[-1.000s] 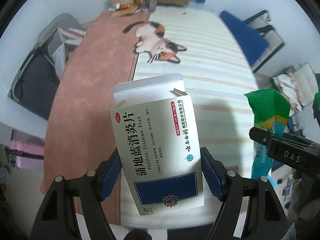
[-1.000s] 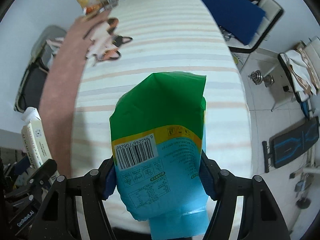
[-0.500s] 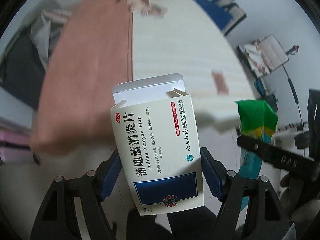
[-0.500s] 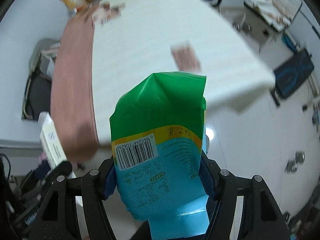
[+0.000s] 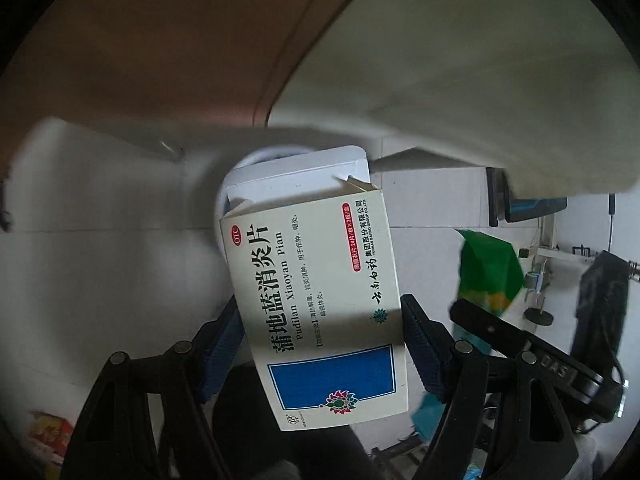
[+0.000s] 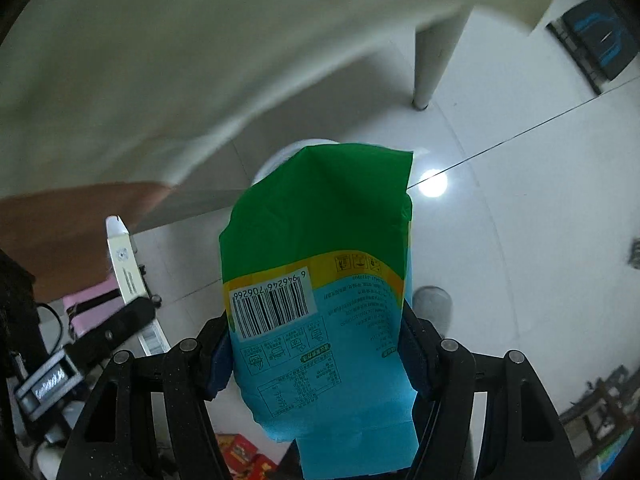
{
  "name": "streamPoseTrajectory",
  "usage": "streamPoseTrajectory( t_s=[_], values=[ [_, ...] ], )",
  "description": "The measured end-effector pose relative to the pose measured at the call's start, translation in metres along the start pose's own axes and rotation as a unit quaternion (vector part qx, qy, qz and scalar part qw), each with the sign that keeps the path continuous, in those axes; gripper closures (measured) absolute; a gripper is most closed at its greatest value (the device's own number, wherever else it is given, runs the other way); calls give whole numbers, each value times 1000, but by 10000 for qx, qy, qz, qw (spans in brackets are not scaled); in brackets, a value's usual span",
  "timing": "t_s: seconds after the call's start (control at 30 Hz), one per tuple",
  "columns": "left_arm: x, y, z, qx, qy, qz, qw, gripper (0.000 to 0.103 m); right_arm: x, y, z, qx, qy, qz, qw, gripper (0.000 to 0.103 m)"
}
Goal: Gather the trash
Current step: 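Carry the medicine box and snack bag to the bin and release both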
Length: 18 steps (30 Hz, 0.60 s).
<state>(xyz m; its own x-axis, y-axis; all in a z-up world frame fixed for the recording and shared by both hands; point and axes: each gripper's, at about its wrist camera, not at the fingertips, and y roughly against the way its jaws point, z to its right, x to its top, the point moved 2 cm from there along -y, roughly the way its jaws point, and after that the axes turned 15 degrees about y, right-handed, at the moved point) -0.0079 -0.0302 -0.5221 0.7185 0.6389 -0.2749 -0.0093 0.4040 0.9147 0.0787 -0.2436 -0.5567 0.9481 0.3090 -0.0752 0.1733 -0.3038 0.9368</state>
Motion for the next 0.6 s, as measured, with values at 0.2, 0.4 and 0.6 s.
streamPoseTrajectory(
  t_s=[0.2,0.4,0.6],
  values=[
    [39,-103,-15,189,66,-76,9998,0,31,-116,33,153,150,-118,9997,30],
    [42,-129,-21,637,92,472,9968,0,47,-167,43,344,275,54,9990,7],
    [17,-117,-31,1123,56,954,9891,0,41,-164,38,53,497,226,9985,0]
  ],
)
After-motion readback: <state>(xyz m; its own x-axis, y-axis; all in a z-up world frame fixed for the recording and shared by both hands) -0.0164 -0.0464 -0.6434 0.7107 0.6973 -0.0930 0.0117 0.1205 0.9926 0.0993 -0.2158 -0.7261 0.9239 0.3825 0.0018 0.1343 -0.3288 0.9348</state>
